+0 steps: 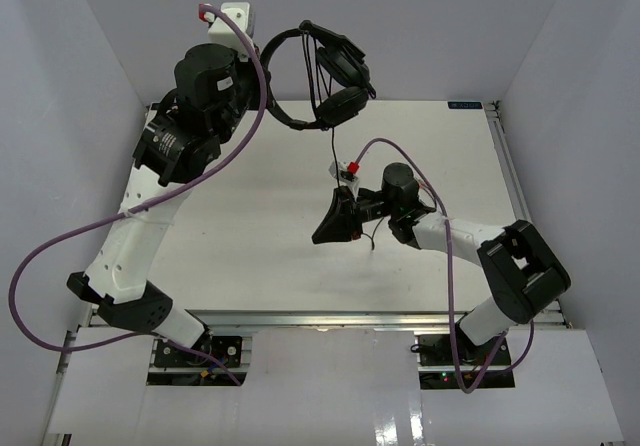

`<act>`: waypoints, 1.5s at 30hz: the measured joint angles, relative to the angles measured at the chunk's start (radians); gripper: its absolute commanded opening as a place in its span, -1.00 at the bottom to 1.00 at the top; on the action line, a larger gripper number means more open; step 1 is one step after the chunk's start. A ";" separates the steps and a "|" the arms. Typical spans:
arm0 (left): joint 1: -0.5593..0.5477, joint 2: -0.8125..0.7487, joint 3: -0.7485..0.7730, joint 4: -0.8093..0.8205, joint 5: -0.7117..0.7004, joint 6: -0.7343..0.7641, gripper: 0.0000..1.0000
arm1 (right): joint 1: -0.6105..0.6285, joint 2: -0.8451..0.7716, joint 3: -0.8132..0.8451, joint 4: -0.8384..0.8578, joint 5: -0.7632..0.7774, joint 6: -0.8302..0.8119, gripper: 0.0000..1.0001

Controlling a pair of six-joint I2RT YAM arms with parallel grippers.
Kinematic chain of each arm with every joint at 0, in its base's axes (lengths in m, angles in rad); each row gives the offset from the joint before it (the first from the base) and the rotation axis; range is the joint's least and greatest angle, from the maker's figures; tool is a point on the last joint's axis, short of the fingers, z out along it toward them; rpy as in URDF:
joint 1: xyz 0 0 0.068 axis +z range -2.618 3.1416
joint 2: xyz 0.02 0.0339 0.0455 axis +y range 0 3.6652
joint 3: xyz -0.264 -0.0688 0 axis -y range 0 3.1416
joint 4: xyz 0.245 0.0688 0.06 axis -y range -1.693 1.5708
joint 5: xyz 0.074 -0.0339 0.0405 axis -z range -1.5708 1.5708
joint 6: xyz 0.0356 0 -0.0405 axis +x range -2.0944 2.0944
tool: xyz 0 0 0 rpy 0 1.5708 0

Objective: Wrap the headphones

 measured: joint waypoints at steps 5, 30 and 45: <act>0.014 0.007 -0.003 0.031 -0.060 0.007 -1.00 | 0.008 -0.057 0.000 -0.185 0.073 -0.150 -0.80; 0.276 0.059 -0.295 0.261 -0.087 -0.053 -1.00 | 0.048 -0.201 0.126 -0.876 0.478 -0.610 -0.85; 0.302 0.188 -0.495 0.351 -0.072 -0.024 -1.00 | 0.276 -0.348 0.275 -1.215 0.916 -0.970 -0.85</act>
